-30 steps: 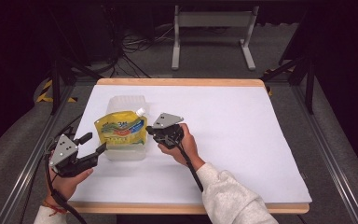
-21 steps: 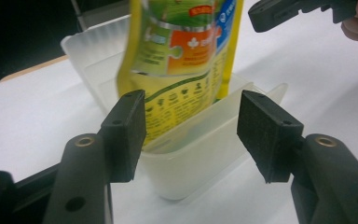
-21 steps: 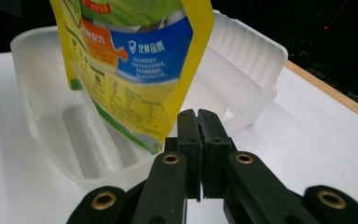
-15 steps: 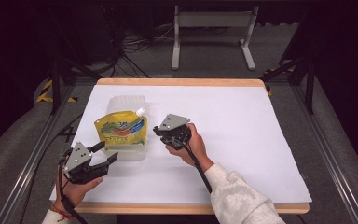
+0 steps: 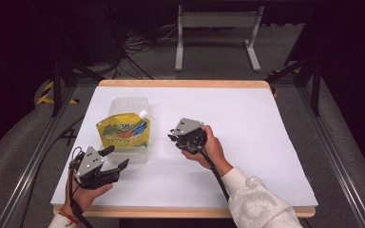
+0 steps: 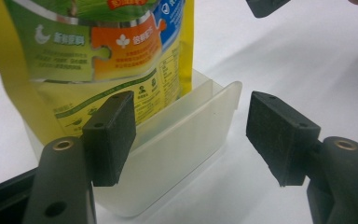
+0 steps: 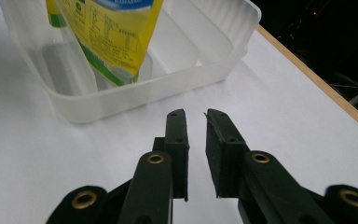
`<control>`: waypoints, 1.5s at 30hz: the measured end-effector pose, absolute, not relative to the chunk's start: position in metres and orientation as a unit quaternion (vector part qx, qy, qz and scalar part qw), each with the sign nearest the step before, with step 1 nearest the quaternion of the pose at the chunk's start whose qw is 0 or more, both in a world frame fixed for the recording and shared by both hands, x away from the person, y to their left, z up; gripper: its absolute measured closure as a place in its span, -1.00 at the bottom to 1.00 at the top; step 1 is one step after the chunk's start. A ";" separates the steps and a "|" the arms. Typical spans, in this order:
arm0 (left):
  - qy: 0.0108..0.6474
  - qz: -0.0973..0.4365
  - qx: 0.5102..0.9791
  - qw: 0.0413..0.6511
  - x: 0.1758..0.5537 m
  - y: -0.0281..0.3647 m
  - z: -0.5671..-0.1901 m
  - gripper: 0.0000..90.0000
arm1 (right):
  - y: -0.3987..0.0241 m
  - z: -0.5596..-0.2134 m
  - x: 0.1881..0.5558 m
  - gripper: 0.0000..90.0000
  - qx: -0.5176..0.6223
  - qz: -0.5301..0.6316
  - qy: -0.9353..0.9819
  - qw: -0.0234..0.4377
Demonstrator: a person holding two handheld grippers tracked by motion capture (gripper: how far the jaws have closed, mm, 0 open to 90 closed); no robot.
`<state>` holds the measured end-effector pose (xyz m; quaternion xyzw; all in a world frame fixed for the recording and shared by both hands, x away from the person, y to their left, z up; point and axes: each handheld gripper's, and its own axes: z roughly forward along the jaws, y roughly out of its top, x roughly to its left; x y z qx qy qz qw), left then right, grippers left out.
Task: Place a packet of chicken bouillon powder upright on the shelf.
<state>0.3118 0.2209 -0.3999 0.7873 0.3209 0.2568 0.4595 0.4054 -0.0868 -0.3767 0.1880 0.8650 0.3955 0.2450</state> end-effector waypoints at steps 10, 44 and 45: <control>0.307 0.254 0.794 0.459 0.309 0.208 -0.400 -0.32 | -0.117 -0.373 0.402 0.53 0.205 0.385 0.862 0.259; 0.247 0.208 0.836 0.444 0.301 0.162 -0.411 -0.63 | -0.198 -0.388 0.374 -0.27 0.232 0.307 0.877 0.288; 0.249 0.207 0.837 0.442 0.301 0.161 -0.413 -0.63 | -0.201 -0.388 0.373 -0.29 0.236 0.310 0.875 0.286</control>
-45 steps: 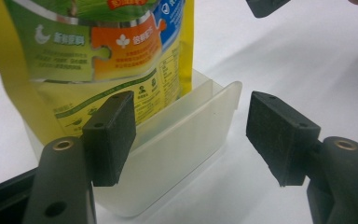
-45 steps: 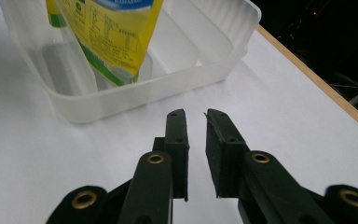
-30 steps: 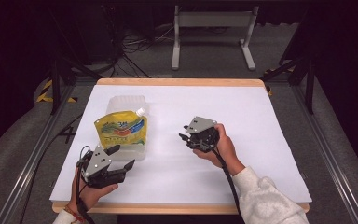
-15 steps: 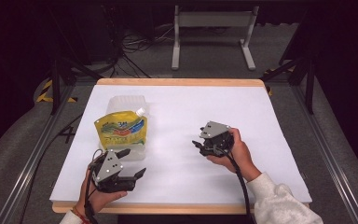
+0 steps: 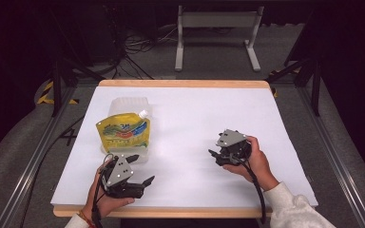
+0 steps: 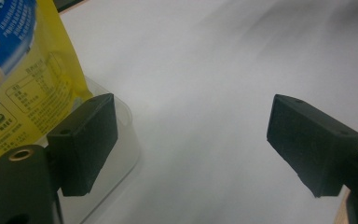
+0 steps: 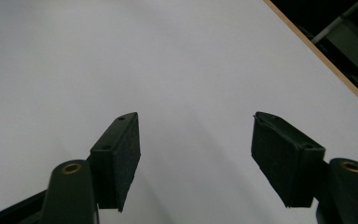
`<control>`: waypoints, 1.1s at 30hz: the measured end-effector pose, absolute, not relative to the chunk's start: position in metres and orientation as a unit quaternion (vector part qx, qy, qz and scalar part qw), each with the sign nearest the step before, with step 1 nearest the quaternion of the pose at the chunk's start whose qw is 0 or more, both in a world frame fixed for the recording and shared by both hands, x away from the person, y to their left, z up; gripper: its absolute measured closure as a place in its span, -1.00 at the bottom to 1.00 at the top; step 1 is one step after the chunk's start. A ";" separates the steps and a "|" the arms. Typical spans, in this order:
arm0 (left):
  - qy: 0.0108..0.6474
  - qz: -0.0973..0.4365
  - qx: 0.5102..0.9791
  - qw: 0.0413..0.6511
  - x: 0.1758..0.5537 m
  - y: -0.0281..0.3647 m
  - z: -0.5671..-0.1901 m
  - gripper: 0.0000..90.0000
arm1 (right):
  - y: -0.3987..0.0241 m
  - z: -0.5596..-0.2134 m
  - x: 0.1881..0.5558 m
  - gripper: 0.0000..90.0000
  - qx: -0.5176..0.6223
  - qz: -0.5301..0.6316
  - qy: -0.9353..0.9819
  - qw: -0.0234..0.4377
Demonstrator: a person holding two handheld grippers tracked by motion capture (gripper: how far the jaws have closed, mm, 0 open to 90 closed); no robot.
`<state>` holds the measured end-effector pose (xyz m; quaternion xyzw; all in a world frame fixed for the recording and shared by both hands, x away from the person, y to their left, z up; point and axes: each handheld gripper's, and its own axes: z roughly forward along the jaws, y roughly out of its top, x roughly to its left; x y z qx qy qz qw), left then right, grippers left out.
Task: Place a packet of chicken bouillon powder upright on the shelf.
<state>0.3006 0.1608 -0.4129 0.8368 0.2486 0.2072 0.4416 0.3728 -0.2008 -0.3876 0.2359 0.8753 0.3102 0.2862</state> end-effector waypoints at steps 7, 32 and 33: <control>0.236 0.205 0.847 0.430 0.300 0.155 -0.417 -0.64 | -0.225 -0.393 0.363 -0.36 0.253 0.302 0.870 0.298; 0.199 0.186 0.874 0.402 0.308 0.129 -0.430 -0.66 | -0.306 -0.425 0.319 -0.56 0.318 0.285 0.844 0.324; 0.198 0.185 0.875 0.401 0.308 0.128 -0.431 -0.66 | -0.308 -0.426 0.318 -0.57 0.320 0.285 0.843 0.324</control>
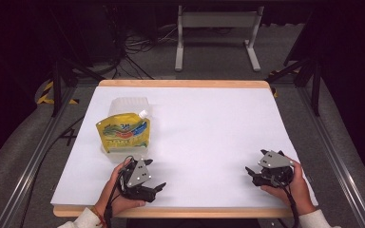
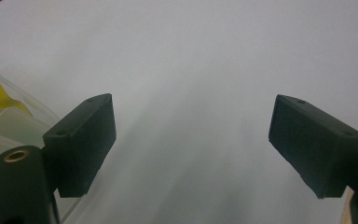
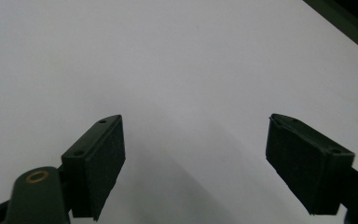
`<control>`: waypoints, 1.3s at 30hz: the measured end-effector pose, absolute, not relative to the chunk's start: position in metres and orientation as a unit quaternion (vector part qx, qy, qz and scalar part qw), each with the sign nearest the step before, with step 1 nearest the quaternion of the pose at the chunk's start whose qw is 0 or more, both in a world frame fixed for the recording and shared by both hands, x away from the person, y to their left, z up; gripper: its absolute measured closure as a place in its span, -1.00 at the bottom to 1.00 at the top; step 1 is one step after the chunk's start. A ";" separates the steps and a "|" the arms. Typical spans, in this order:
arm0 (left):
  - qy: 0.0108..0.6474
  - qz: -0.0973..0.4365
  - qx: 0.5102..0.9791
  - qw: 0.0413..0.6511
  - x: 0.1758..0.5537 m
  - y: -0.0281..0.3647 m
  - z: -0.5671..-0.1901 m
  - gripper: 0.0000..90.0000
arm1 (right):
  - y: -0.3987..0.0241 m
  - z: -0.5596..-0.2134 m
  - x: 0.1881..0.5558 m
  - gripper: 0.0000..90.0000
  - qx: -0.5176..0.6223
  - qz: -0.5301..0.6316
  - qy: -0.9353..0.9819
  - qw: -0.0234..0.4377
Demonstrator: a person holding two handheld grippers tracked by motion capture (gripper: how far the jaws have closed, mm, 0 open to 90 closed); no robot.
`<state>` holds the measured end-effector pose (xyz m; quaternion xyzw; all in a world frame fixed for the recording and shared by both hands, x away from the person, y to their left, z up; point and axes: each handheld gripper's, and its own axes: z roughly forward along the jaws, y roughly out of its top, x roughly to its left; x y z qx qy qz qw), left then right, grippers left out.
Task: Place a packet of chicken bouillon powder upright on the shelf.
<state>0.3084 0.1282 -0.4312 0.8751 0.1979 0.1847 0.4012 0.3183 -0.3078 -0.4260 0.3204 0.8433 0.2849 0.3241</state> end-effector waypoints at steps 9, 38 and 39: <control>0.189 0.192 0.882 0.387 0.311 0.129 -0.436 -0.68 | -0.337 -0.437 0.302 -0.63 0.358 0.307 0.822 0.319; 0.192 0.185 0.881 0.392 0.312 0.130 -0.439 -0.69 | -0.347 -0.440 0.291 -0.66 0.389 0.335 0.797 0.319; 0.190 0.186 0.881 0.391 0.313 0.130 -0.439 -0.69 | -0.346 -0.441 0.291 -0.66 0.389 0.334 0.797 0.321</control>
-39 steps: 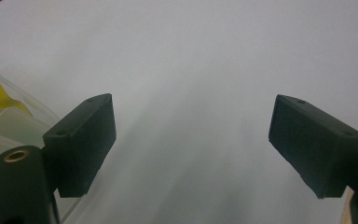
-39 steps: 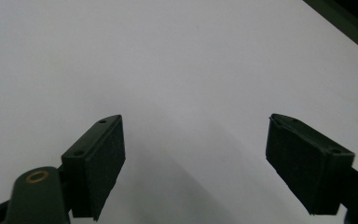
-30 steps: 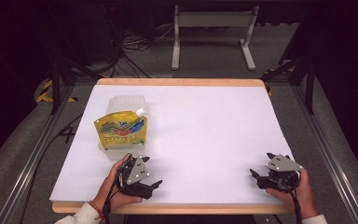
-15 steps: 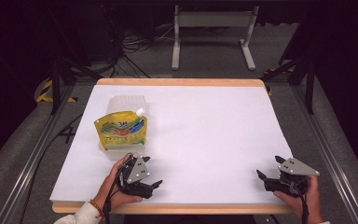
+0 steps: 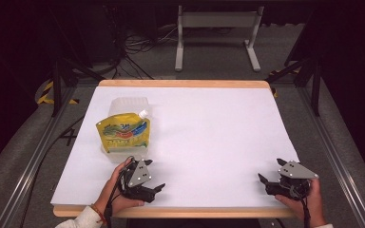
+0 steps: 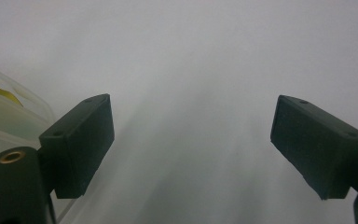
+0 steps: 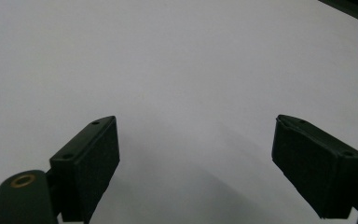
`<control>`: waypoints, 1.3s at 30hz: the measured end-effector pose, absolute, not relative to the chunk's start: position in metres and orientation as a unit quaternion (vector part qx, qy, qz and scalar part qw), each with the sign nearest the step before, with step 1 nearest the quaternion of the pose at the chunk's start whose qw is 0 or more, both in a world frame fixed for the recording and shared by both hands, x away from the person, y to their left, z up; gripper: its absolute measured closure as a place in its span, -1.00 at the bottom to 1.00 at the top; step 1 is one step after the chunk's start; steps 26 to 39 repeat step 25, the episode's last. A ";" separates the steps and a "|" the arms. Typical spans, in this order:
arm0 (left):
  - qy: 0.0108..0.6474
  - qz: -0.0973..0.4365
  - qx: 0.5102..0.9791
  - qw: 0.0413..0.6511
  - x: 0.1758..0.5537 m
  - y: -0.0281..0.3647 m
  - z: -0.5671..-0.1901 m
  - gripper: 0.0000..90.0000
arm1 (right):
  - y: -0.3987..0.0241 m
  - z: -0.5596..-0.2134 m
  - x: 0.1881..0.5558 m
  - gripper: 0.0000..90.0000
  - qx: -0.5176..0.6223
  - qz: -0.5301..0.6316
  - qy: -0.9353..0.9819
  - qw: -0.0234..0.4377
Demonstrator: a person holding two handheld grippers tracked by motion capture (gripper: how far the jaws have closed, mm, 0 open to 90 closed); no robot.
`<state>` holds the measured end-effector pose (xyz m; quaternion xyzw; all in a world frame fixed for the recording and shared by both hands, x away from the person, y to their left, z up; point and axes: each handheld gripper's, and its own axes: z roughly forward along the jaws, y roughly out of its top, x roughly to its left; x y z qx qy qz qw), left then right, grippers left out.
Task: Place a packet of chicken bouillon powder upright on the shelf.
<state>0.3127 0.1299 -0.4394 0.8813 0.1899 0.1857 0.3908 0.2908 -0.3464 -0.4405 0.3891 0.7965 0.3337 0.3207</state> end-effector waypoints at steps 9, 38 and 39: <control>0.194 0.185 0.880 0.392 0.316 0.130 -0.439 -0.69 | -0.345 -0.440 0.290 -0.67 0.384 0.335 0.798 0.323; 0.199 0.180 0.881 0.389 0.318 0.128 -0.440 -0.69 | -0.343 -0.439 0.288 -0.68 0.379 0.335 0.799 0.324; 0.199 0.180 0.881 0.389 0.318 0.128 -0.440 -0.69 | -0.343 -0.439 0.288 -0.68 0.379 0.335 0.799 0.324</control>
